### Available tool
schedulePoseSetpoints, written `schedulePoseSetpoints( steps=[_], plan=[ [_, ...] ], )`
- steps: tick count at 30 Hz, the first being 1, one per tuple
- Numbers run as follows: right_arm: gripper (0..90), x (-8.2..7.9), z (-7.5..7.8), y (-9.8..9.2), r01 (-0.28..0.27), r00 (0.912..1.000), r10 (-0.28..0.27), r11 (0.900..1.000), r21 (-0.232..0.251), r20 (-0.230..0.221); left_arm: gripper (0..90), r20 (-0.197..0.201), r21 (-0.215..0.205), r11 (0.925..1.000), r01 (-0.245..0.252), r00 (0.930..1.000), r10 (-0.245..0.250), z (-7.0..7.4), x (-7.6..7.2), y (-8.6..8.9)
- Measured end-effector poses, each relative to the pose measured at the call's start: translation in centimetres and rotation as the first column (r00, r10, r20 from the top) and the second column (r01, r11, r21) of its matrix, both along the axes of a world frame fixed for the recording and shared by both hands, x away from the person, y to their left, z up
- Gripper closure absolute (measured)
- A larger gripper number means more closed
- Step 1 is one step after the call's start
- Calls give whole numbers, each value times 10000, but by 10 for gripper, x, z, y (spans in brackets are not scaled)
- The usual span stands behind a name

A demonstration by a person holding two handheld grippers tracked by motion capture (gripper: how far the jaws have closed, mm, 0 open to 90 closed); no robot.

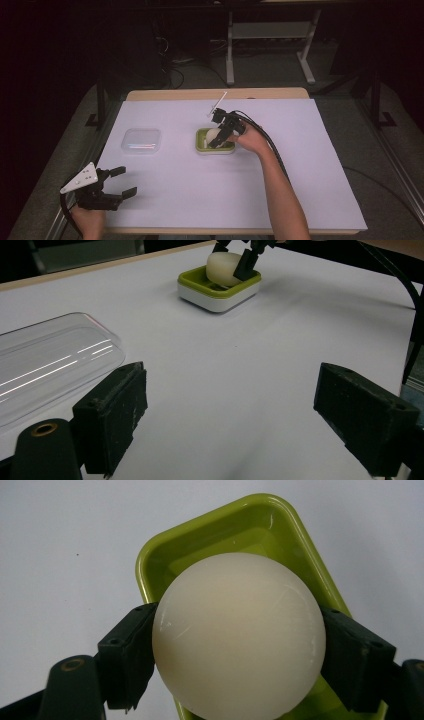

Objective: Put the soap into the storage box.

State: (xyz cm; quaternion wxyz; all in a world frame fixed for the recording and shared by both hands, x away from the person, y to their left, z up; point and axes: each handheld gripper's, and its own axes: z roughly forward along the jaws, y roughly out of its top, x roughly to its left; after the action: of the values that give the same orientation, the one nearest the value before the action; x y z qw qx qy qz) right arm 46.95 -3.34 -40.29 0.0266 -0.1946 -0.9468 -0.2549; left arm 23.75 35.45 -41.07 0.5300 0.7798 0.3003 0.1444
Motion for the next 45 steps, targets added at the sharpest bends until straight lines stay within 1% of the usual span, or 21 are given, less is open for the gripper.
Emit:
schedulePoseSetpoints(
  steps=[6, 35, 43, 45],
  plan=[
    [219, 0, -1, 0, 66, 10000, -66, 10000, -61, -18, 132, 6, -47, 10000, -28, 10000, 28, 0, 0, 0],
    [219, 1, -1, 2, -3, 10000, 4, 9999, -172, 35, 132, 17, -12, 10000, -36, 10000, 36, 0, 0, 1],
    [219, 1, 0, 2, 44, 9999, -41, 9998, -169, 126, 132, 31, 2, 10000, -34, 10000, 33, 0, 0, 1],
    [246, 1, 2, 1, 93, 9994, -90, 9999, -101, 328, 132, 16, -23, 10000, -46, 10000, 46, 0, 0, 0]
  ],
)
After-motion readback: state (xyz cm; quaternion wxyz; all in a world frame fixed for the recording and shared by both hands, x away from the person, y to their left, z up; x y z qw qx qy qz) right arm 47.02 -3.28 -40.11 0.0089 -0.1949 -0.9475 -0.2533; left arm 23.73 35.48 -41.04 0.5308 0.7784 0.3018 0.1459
